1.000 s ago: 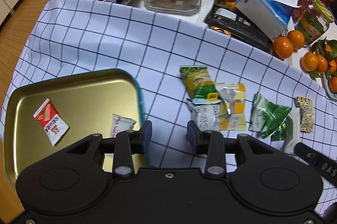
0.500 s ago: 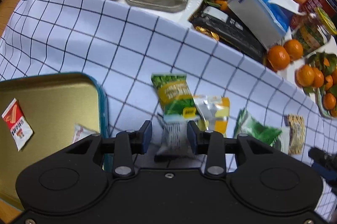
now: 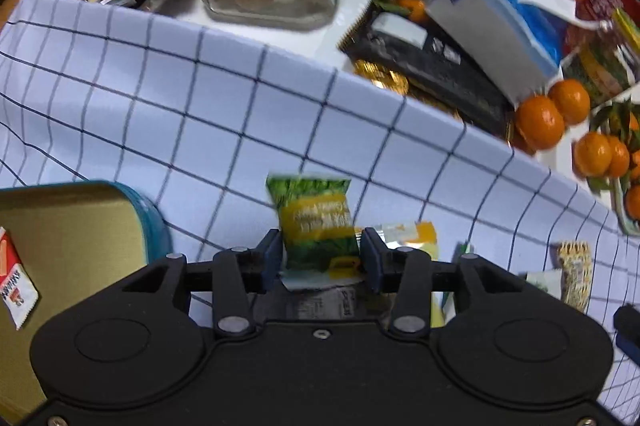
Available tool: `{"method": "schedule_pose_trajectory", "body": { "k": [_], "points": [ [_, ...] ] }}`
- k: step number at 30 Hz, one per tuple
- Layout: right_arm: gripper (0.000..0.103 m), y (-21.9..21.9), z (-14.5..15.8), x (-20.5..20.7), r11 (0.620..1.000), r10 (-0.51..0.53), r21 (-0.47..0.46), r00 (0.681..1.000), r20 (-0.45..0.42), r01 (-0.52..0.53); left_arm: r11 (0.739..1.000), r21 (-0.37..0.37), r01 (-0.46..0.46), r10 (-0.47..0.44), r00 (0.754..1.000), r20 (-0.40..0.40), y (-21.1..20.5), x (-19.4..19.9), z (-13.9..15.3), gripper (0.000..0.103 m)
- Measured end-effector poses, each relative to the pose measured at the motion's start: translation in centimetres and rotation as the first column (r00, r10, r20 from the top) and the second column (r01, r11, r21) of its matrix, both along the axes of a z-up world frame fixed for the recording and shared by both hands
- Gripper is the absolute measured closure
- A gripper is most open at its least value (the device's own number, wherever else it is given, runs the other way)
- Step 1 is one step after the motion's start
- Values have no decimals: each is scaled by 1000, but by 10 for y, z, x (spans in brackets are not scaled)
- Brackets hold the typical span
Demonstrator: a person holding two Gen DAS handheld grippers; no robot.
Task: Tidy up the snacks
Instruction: 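Grasp the green pea snack bag with the left tool while the right tool grasps the yellow-and-white packet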
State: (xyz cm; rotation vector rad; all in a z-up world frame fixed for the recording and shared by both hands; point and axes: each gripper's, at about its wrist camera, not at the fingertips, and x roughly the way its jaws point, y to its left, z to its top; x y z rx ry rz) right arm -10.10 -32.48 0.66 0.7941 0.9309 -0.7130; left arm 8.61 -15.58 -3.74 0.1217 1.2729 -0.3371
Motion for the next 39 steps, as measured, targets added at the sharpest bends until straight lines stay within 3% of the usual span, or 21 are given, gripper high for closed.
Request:
{"method": "schedule_pose_trajectory", "body": {
  "k": [10, 16, 21, 24, 30, 39],
  "points": [
    [66, -4, 3, -4, 1000, -4, -8, 1000, 1, 4, 995, -43, 87, -90, 991, -99, -8, -45, -3, 55],
    [66, 0, 2, -3, 1000, 16, -6, 1000, -11, -16, 992, -82, 97, -115, 961, -251, 1, -61, 1, 55],
    [62, 6, -4, 2, 996, 86, 38, 996, -24, -85, 998, -35, 57, -62, 986, -152, 19, -57, 35, 55],
    [55, 20, -6, 11, 979, 194, 68, 981, -20, -193, 999, -23, 35, -37, 994, -106, 28, -48, 45, 55],
    [47, 60, -17, 30, 915, 401, 85, 913, -79, -394, 997, -47, 57, -63, 989, -130, 40, -33, 46, 55],
    [44, 87, -33, 36, 880, 474, 56, 862, -179, -472, 993, -105, 51, -68, 985, -161, 40, -26, 47, 54]
  ]
}}
